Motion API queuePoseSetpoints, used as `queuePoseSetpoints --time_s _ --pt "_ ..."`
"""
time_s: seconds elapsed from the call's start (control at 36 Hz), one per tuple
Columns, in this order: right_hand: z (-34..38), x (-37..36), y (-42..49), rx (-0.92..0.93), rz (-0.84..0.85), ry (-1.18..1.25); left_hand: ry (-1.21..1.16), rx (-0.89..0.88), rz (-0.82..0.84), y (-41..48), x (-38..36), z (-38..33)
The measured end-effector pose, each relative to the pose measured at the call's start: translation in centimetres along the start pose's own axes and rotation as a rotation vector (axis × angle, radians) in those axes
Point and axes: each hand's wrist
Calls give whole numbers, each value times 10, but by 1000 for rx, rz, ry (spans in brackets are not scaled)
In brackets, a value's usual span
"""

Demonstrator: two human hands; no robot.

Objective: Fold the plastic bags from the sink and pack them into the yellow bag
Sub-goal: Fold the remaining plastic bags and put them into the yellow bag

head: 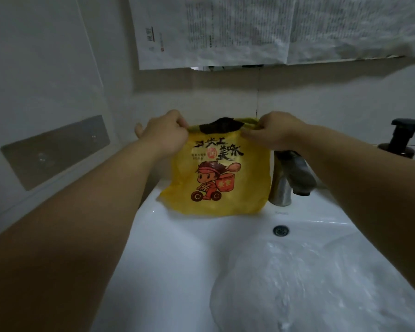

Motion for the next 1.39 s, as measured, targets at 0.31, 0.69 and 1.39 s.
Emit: queuePoseSetpoints --time_s 0.31,0.69,1.39 --pt "1 0 -8 -102 -144 0 -85 35 -151 -10 10 -3" --pt "11 -3 -115 105 -547 287 -462 -138 -184 -104 -10 -26" --pt "-61 -104 -259 -277 561 266 14 14 932 -234 -141 -28"
Point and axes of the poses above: each hand's wrist, its own y-axis towards the middle knuckle, its own x-axis out of the back of the hand, z = x × y, and after that the axes turned 2 degrees about -z, right-handed
